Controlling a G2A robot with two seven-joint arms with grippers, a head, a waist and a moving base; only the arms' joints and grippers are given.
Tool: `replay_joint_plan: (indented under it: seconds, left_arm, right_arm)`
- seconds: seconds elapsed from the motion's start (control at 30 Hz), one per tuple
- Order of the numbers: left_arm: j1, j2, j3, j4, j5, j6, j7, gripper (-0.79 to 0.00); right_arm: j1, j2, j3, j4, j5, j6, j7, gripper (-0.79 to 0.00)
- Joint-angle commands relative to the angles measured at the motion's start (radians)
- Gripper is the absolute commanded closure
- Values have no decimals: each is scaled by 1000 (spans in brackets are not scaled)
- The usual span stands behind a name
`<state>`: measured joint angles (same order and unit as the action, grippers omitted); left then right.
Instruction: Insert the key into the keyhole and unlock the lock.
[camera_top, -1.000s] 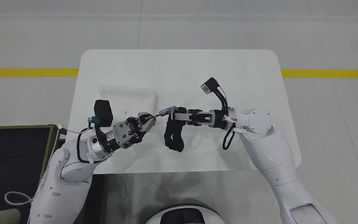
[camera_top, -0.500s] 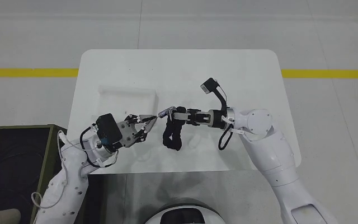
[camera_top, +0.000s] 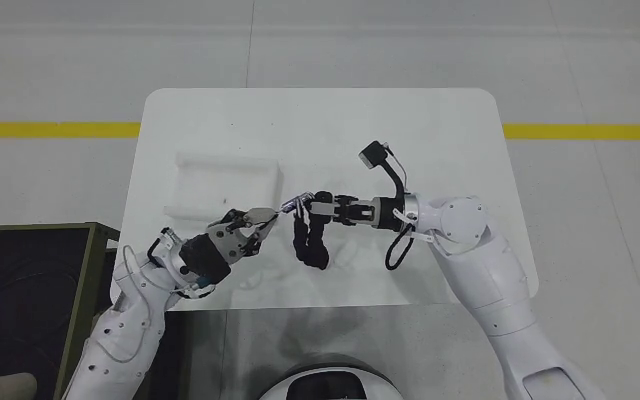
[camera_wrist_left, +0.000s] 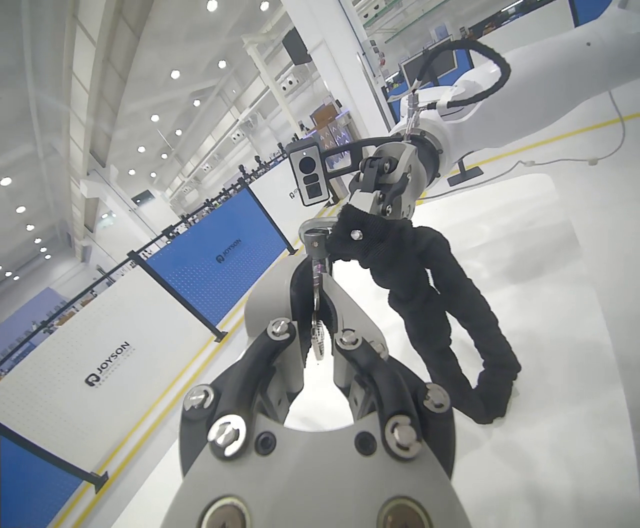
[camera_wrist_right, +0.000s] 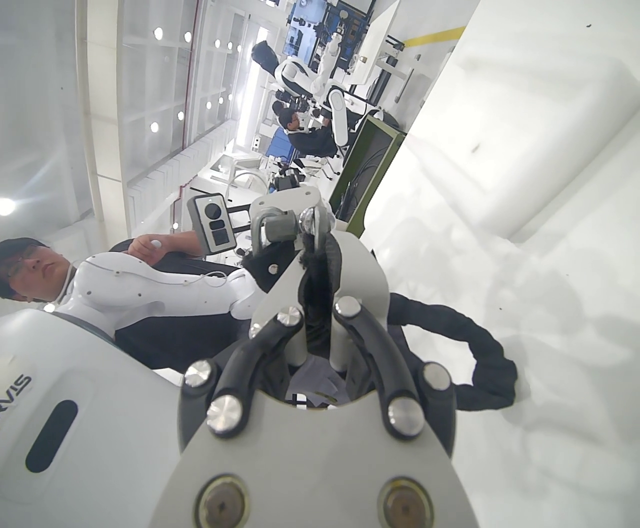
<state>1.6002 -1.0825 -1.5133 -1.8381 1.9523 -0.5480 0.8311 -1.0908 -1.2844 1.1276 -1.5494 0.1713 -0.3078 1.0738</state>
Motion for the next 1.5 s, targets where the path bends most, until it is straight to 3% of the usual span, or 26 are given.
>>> replay_joint_plan:
  seconds: [0.0, 0.03, 0.07, 0.1, 0.33, 0.4, 0.47, 0.5, 0.57, 0.67, 0.7, 0.87, 0.97, 1.07, 1.13, 1.27, 1.47]
  left_arm:
    - [-5, 1, 3, 12, 21, 34, 27, 0]
    - [-7, 1, 6, 18, 26, 45, 40, 0]
    - [-8, 1, 10, 25, 20, 52, 56, -65]
    - [-9, 1, 11, 31, 9, 52, 69, -785]
    - [-5, -4, -12, 50, -148, 123, 159, -785]
    - [9, -13, -12, 68, -350, 79, 160, -785]
    - [37, -24, 23, 87, -740, -88, 70, -785]
    - [48, -26, 46, 90, -935, -183, -32, -785]
    - [59, -19, 99, 94, -1264, -282, -311, -785]
    - [38, 5, 121, 67, -1512, -292, -705, -785]
    - [36, 9, 118, 61, -1553, -291, -757, -785]
    - [36, 9, 118, 61, -1553, -291, -757, -785]
    - [36, 9, 118, 61, -1553, -291, -757, -785]
    - [36, 9, 118, 61, -1553, -291, -757, -785]
    - [36, 9, 118, 61, -1553, -291, -757, -785]
    - [36, 9, 118, 61, -1553, -291, -757, -785]
    - [36, 9, 118, 61, -1553, -291, -757, -785]
  right_arm:
    - [-2, 1, -3, -1, -4, -1, -4, 0]
    - [-3, 1, -5, -2, -6, -1, -6, 0]
    - [-4, 1, -8, -2, 0, -2, -5, 0]
    - [-5, 1, -10, 0, 18, -4, 0, 0]
    - [-17, 8, 34, 11, 58, -16, -45, 0]
    - [-30, 12, 62, 4, 57, -37, -81, 0]
    - [-46, 21, 106, -22, -35, -59, -142, 0]
    - [-58, 27, 126, -50, -134, -56, -183, 0]
    - [-93, 36, 151, -135, -365, -24, -288, 0]
    - [-150, 46, 148, -267, -688, 32, -393, 0]
    - [-167, 48, 138, -301, -803, 57, -418, 0]
    - [-207, 54, -2, -374, -1452, 161, -515, 0]
    - [-215, 49, -92, -341, -1664, 218, -533, 0]
    - [-208, 41, -122, -312, -1713, 268, -547, 0]
    - [-210, 35, -119, -304, -1649, 281, -550, 0]
    - [-239, 32, -77, -336, -1614, 356, -664, 0]
    - [-307, 26, 30, -347, -1189, 310, -774, 0]
